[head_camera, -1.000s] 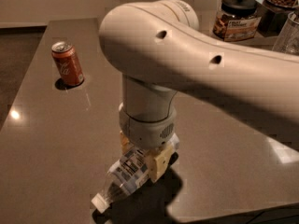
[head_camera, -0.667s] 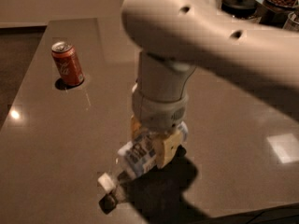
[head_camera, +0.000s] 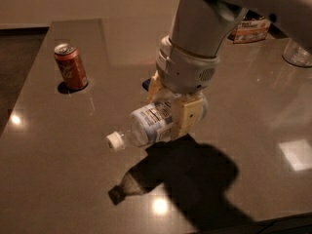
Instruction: Pick blue plastic bottle
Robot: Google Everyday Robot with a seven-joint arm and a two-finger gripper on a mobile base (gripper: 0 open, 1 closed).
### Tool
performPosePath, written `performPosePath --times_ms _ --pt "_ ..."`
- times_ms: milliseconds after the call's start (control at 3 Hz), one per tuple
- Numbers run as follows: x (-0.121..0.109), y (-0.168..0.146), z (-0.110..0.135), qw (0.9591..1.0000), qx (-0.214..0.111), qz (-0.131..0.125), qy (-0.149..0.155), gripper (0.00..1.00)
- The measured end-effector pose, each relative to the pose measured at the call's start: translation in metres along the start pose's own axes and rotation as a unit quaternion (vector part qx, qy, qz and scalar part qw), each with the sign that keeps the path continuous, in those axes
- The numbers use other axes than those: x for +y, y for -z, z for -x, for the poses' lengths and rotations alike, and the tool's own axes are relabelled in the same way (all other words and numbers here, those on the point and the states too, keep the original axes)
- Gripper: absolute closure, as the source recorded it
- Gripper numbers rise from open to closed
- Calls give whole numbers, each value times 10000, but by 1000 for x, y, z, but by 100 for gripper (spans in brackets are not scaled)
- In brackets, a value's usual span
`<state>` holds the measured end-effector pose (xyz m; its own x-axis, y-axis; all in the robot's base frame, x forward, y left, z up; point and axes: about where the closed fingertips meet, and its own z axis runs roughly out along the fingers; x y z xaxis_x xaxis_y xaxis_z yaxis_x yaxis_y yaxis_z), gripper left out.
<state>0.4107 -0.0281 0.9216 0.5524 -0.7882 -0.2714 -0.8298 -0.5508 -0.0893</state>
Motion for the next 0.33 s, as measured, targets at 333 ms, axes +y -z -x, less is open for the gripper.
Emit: performPosePath --times_ms 333 --pt "0 0 0 10000 2 -13 1 100"
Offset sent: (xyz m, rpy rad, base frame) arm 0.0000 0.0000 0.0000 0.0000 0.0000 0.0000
